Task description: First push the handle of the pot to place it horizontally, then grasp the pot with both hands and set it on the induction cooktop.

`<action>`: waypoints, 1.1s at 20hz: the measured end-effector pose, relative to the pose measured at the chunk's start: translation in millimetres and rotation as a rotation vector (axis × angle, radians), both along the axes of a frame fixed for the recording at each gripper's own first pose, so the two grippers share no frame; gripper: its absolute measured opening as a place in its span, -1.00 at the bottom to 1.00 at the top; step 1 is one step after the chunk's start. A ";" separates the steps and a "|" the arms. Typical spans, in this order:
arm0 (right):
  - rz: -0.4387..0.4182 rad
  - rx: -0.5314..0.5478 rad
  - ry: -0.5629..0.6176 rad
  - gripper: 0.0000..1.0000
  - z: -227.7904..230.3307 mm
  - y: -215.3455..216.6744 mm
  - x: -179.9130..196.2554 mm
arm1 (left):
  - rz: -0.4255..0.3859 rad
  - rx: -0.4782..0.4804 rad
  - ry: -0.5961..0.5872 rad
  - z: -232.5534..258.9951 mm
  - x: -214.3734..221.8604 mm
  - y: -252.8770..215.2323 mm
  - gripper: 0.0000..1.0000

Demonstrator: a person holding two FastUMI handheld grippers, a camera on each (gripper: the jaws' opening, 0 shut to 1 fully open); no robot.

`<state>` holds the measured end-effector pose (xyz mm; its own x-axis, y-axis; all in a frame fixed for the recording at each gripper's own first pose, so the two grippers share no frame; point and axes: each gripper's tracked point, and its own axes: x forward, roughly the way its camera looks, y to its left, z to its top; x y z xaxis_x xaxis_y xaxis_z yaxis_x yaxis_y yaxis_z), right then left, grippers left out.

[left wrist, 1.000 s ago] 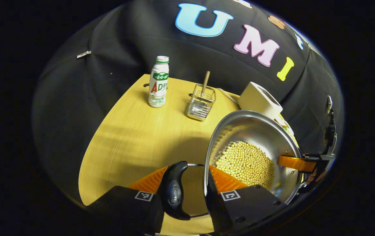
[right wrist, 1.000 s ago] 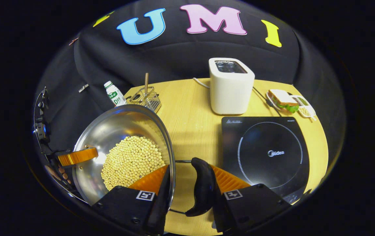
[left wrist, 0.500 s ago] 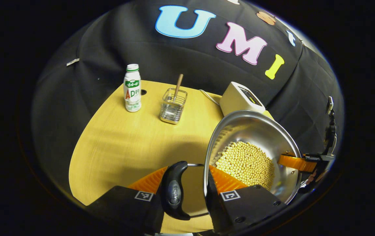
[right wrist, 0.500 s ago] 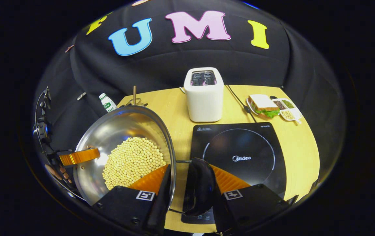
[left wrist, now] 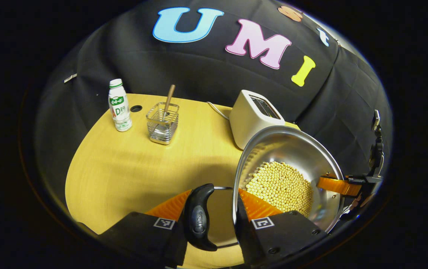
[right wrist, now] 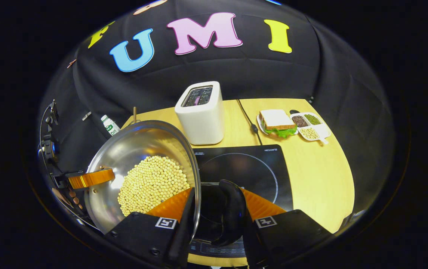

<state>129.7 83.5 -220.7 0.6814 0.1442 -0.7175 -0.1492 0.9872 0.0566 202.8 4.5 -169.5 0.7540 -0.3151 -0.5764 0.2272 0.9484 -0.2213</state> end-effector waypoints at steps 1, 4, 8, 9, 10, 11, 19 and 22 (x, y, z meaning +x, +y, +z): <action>-0.003 0.000 0.001 0.22 0.7 -8.8 3.0 | -0.004 0.001 0.000 0.1 1.4 -10.3 0.19; -0.013 0.001 0.005 0.22 -1.0 -35.6 11.7 | -0.009 0.001 0.003 -5.6 8.9 -38.0 0.19; -0.030 0.001 0.016 0.22 -7.0 -68.5 24.1 | -0.018 0.003 0.013 -12.4 18.1 -73.5 0.19; -0.033 0.001 0.019 0.22 -8.8 -75.7 26.9 | -0.021 0.004 0.017 -15.9 20.2 -81.1 0.19; -0.037 0.000 0.022 0.22 -10.3 -83.5 29.4 | -0.022 0.003 0.020 -18.0 22.0 -87.7 0.19; -0.040 0.002 0.025 0.22 -12.1 -90.1 32.6 | -0.024 0.005 0.021 -18.8 24.2 -95.9 0.19; -0.056 0.003 0.047 0.22 -29.1 -130.5 53.1 | -0.025 0.009 0.032 -38.7 41.1 -138.9 0.19; -0.058 0.007 0.058 0.22 -35.6 -138.4 58.0 | -0.020 0.012 0.039 -44.2 45.1 -147.0 0.19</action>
<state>187.8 -54.9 -256.4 0.6464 0.1110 -0.7549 -0.0884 0.9936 0.0704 247.9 -142.5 -213.7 0.7242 -0.3226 -0.6095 0.2375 0.9464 -0.2188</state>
